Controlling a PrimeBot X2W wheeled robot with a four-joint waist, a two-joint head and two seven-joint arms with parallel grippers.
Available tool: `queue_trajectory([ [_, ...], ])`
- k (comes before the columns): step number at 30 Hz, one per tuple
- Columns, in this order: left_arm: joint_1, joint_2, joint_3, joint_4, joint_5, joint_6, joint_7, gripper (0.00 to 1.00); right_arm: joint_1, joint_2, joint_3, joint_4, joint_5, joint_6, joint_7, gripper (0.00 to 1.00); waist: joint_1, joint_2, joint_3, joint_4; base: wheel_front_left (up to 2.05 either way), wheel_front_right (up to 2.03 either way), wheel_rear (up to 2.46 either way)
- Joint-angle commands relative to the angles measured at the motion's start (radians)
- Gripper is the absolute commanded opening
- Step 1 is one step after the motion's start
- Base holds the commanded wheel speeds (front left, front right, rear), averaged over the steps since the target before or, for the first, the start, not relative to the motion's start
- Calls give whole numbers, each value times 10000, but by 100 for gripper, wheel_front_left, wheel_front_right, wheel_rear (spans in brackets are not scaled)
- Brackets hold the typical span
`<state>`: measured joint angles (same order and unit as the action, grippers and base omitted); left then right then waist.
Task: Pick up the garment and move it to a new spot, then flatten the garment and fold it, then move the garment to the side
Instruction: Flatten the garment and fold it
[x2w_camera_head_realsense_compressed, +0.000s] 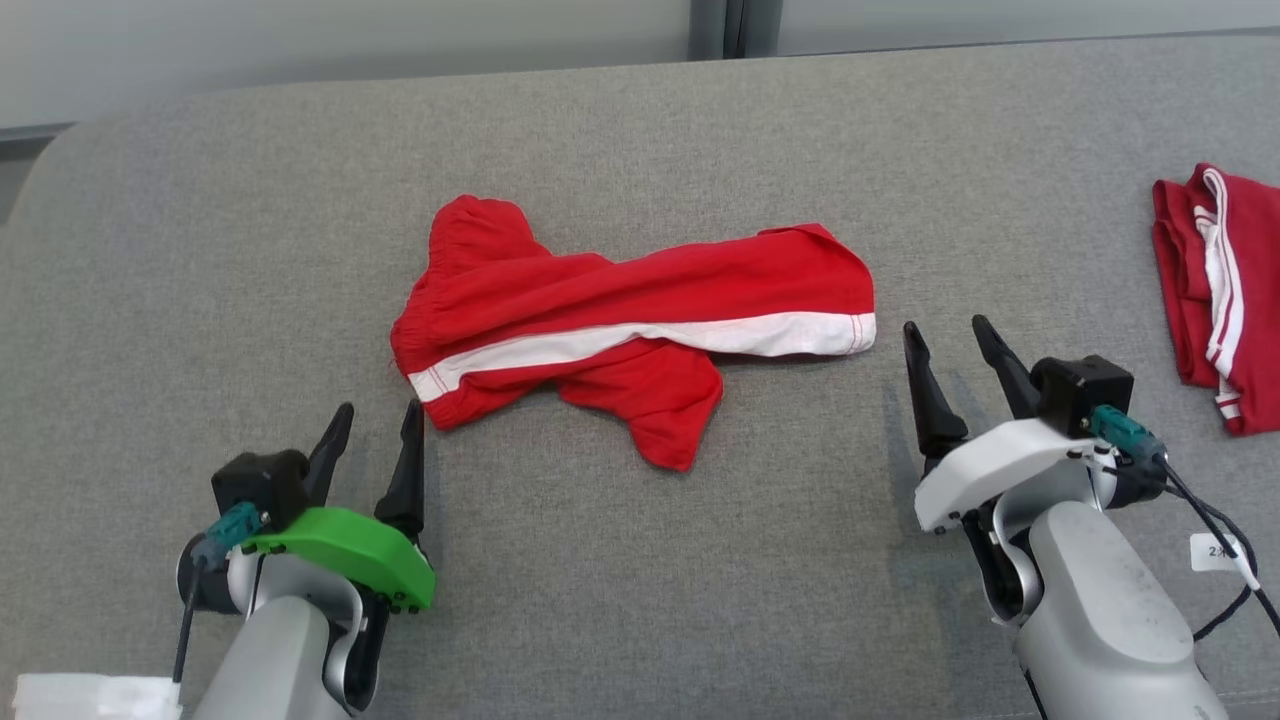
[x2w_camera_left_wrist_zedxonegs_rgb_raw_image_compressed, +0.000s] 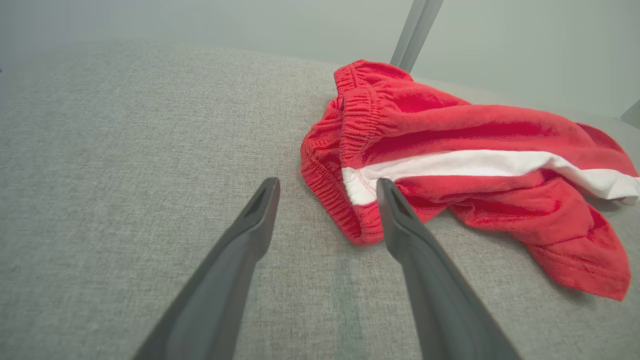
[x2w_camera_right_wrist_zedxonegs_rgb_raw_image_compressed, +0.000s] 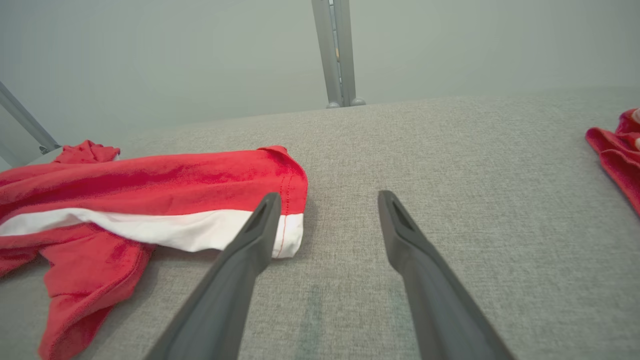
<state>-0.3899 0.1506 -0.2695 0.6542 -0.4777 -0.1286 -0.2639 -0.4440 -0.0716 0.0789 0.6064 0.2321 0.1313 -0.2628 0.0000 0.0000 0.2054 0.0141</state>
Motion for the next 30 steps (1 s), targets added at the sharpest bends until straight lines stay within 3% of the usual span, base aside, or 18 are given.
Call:
queue_trajectory([
  [1, 337, -61, 186, -78, 184, 12, 1, 100, 326, 30, 14, -176, -135, -15, -23, 100, 0, 0, -423, -114, 0, 0, 0],
  [12, 2410, -571, 1857, -1342, 1375, -4, 1, 100, 1930, 142, -321, -1475, -431, -15, -22, 100, 0, 0, -1590, -197, 0, 0, 0],
  [30, 4060, -877, 2969, -2829, 2259, -25, 1, 100, 2905, 194, -173, -1829, -742, -13, -22, 100, 0, 0, -2447, -469, 0, 0, 0],
])
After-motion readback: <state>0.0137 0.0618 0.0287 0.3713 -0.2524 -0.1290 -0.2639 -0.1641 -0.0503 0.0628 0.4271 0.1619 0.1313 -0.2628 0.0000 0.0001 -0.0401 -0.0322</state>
